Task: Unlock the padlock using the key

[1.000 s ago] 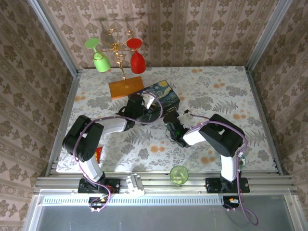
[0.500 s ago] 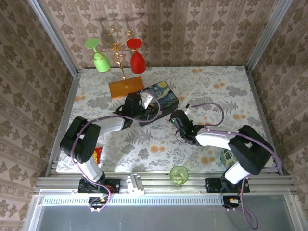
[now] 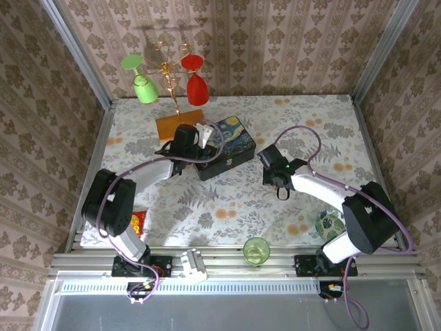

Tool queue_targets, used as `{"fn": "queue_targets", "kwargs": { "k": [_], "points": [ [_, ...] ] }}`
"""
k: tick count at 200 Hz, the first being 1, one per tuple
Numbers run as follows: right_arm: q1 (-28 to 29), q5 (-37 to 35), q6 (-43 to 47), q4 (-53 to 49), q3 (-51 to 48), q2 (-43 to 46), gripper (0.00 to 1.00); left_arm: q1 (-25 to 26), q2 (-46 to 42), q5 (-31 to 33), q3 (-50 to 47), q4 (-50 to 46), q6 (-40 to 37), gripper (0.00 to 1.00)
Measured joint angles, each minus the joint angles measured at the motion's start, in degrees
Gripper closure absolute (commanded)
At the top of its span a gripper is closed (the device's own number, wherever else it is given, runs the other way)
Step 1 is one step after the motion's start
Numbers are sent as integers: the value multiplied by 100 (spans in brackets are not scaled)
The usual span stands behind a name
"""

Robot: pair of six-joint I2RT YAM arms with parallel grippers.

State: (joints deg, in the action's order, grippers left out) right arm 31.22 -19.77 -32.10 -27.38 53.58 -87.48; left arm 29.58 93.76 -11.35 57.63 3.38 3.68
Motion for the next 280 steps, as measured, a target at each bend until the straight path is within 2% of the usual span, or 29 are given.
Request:
{"fn": "queue_targets", "kwargs": {
  "k": [53,95,179,201,208,218,251,280],
  "points": [
    [-127,136,610,-815,726,-1226,100,-83,-1655,57,-310,-138,1014,49],
    [-264,131,841,-957,870,-1460,100,-238,-2686,20,-1104,-289,1519,48],
    [-472,33,859,-872,686,-1429,100,-269,-3042,66,-1707,-470,1777,48],
    [-573,24,883,-863,575,-1338,100,-435,-3051,68,-1858,-470,1777,48],
    [-610,22,905,-859,570,-1327,95,-492,-3051,76,-1891,-470,1779,48],
    [-649,15,925,-839,570,-1318,80,-549,-3051,87,-1917,-468,1779,48],
    [-686,9,946,-750,573,-1266,76,-614,-3171,92,-1980,-472,1779,46],
    [-686,9,942,-734,570,-796,64,-780,-3335,116,-2024,-472,1777,41]
  ]
}}
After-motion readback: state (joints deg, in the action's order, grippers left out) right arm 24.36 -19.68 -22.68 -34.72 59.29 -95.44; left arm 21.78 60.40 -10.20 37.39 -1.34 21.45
